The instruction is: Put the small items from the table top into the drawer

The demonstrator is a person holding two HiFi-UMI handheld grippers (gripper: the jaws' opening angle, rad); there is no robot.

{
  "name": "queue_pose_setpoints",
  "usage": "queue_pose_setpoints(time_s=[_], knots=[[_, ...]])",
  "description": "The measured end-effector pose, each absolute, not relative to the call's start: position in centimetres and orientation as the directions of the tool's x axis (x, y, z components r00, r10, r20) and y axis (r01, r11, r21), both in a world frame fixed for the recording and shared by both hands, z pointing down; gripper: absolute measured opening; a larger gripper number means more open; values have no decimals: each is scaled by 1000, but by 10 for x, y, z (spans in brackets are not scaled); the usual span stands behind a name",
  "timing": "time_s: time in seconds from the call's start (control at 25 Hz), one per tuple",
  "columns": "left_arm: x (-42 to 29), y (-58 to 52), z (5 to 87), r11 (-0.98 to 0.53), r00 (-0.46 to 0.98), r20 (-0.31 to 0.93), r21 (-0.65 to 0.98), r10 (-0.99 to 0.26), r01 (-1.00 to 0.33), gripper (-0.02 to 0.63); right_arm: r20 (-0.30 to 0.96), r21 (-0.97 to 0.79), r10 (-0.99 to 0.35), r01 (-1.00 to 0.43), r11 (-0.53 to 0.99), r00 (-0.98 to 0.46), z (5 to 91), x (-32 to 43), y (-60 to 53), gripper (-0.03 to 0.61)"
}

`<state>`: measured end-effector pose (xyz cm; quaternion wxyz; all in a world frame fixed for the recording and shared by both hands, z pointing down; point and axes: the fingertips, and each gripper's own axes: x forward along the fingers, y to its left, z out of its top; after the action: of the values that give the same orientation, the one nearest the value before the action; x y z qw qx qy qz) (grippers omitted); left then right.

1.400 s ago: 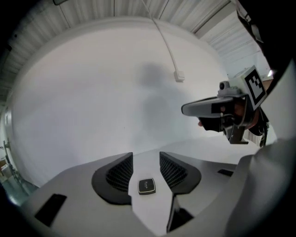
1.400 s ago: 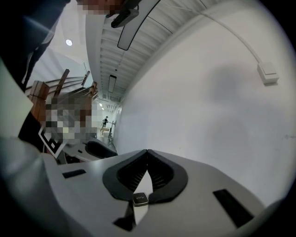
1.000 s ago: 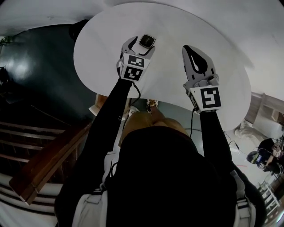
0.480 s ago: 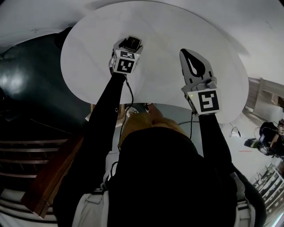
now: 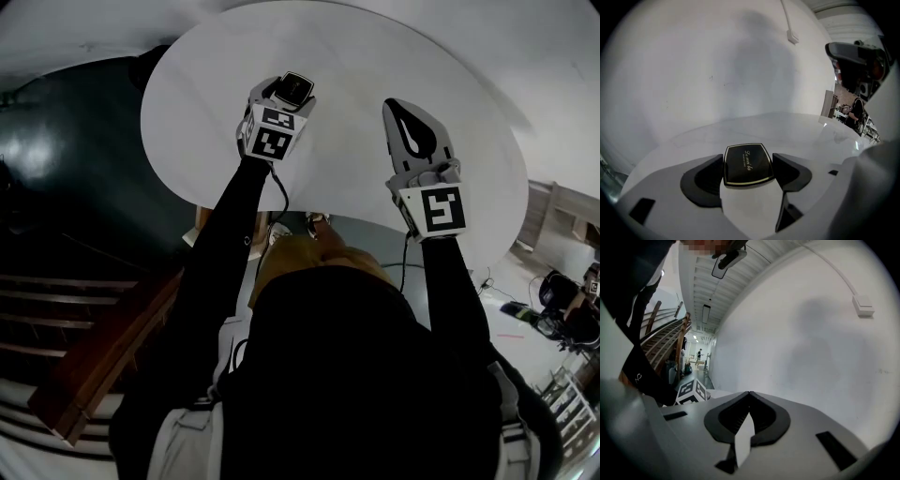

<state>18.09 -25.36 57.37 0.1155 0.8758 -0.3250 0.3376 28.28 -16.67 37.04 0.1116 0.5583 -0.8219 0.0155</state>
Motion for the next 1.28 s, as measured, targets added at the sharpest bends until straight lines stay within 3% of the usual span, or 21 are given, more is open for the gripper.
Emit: queue_pose_setpoints(time_s=[0.48, 0.68, 0.96, 1.28], knots=[[120, -184, 448, -696, 607, 504, 14, -615, -717, 342, 102, 105, -855, -849, 517, -508, 342, 205, -163, 26], [104, -150, 402, -695, 624, 437, -2, -648, -719, 342, 161, 105, -812, -808, 580, -562, 359, 180, -146, 26], [79, -133, 382, -659, 598, 399, -24, -695, -751, 342, 157, 115, -765, -758, 642, -624, 356, 137, -140, 26], [-10, -101, 387, -573, 518, 401, -19, -755, -820, 342, 151, 107, -695, -687, 719, -703, 353, 55, -123, 26]])
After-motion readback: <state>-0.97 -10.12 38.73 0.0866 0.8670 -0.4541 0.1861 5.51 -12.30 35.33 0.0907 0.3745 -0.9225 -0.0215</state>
